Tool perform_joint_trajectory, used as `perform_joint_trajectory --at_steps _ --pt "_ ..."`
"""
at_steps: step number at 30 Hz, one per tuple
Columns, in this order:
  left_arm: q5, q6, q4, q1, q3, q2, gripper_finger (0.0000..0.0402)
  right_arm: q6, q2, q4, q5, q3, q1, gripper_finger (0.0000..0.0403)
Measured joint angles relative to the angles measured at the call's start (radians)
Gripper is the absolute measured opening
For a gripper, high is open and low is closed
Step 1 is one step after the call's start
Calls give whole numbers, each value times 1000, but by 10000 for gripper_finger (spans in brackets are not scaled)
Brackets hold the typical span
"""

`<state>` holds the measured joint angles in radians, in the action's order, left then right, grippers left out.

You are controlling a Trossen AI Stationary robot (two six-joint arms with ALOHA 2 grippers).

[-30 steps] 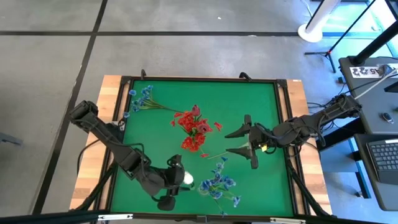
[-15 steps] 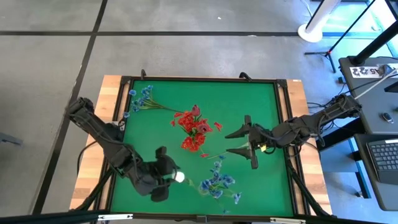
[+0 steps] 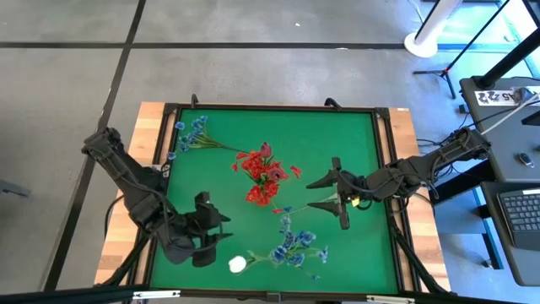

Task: Sort flowers into vase by color
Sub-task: Put the blue flowers into the transparent vase

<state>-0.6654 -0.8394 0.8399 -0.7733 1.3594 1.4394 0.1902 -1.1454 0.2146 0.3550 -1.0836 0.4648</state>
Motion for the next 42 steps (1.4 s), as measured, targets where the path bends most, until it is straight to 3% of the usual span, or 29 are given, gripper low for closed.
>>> perform_joint_trajectory --at_steps 4,7,11,16,21,26,35,42 --pt "-107 -7 25 2 0 -9 188 0 0 0 0 0 0 225" --pt "-168 -69 152 42 0 -10 188 0 0 0 0 0 0 225" --pt "-153 -160 306 130 -23 -9 188 8 0 8 0 0 0 225" --pt "-89 -81 291 253 -116 -12 187 36 0 138 20 0 0 225" --pt "-42 12 207 374 -267 -45 187 180 0 384 112 0 -1 225" --pt "-25 40 62 469 -477 -210 186 292 0 515 142 0 0 225" --pt "110 164 -448 561 -836 -599 186 303 0 474 195 95 0 225" --pt "111 172 -470 640 -899 -664 186 384 -1 433 173 243 0 225"
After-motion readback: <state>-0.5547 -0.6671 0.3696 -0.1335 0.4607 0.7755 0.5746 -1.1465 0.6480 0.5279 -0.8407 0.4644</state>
